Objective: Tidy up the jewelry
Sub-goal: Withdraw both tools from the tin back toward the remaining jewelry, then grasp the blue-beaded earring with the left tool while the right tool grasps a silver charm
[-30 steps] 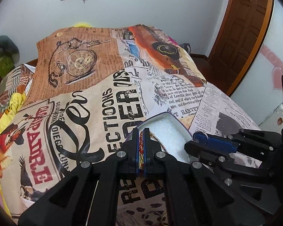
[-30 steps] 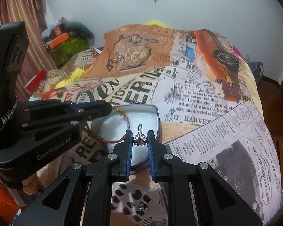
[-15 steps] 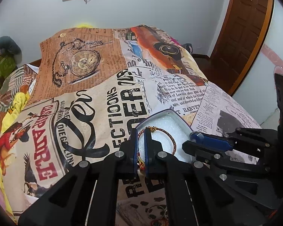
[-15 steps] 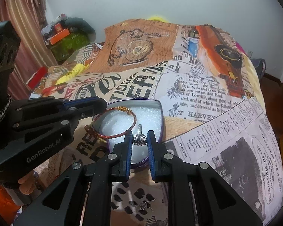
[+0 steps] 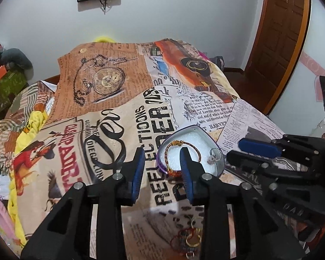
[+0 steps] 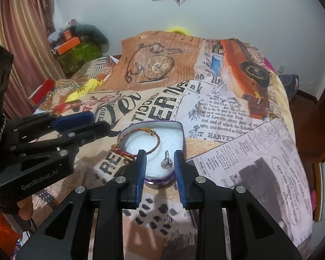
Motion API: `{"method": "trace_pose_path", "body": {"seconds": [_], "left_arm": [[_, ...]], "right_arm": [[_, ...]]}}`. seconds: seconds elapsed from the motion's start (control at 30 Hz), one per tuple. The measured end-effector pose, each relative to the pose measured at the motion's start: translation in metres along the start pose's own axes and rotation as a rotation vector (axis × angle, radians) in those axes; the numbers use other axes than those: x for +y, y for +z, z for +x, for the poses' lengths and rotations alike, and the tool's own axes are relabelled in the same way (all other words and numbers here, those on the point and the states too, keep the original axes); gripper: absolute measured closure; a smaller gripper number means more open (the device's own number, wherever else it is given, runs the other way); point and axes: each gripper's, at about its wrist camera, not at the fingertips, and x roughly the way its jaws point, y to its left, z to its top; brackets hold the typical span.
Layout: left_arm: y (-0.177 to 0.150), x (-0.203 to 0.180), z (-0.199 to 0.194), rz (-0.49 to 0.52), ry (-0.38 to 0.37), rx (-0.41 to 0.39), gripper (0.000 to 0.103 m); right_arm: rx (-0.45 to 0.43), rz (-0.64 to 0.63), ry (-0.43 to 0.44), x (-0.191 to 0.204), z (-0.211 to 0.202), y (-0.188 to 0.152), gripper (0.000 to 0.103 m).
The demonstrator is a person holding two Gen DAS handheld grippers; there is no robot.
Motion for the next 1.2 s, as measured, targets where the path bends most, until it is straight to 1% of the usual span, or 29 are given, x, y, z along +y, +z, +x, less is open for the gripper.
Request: {"method": "trace_pose_path", "body": {"seconds": [0.1, 0.17, 0.23, 0.27, 0.47, 0.63, 0.83, 1.03, 1.13, 1.17, 1.2], "left_arm": [[-0.003, 0.001, -0.012, 0.001, 0.008, -0.009, 0.069], [-0.007, 0.001, -0.020, 0.001, 0.012, -0.013, 0.065], [-0.010, 0.001, -0.029, 0.002, 0.015, -0.016, 0.063], [-0.011, 0.001, -0.032, 0.003, 0.016, -0.017, 0.063], [-0.027, 0.000, -0.048, 0.006, 0.013, -0.005, 0.060], [-0.042, -0.001, -0.046, 0.011, 0.013, 0.035, 0.060], [-0.065, -0.001, -0.036, 0.000, 0.008, 0.095, 0.060], [-0.084, 0.000, -0.025, -0.014, 0.014, 0.133, 0.060], [-0.090, 0.002, -0.019, -0.032, 0.004, 0.151, 0.060], [-0.091, 0.003, -0.018, -0.036, -0.001, 0.153, 0.062], [-0.092, 0.004, -0.016, -0.039, -0.006, 0.158, 0.068]], "right_arm": [[-0.011, -0.001, -0.007, 0.004, -0.012, -0.002, 0.079], [-0.017, -0.001, -0.013, 0.006, -0.019, -0.003, 0.076], [-0.033, 0.001, -0.020, 0.009, -0.028, -0.005, 0.064], [-0.042, 0.002, -0.023, 0.010, -0.031, -0.006, 0.062], [-0.057, 0.003, -0.032, 0.018, -0.047, -0.014, 0.062], [-0.048, 0.001, -0.047, 0.016, -0.052, -0.024, 0.062], [-0.014, 0.017, -0.074, 0.004, -0.052, -0.039, 0.062], [0.033, 0.032, -0.093, -0.007, -0.046, -0.056, 0.062], [0.059, 0.024, -0.096, -0.010, -0.041, -0.064, 0.062], [0.067, 0.021, -0.095, -0.010, -0.039, -0.066, 0.062], [0.079, 0.018, -0.093, -0.011, -0.035, -0.068, 0.062]]}}
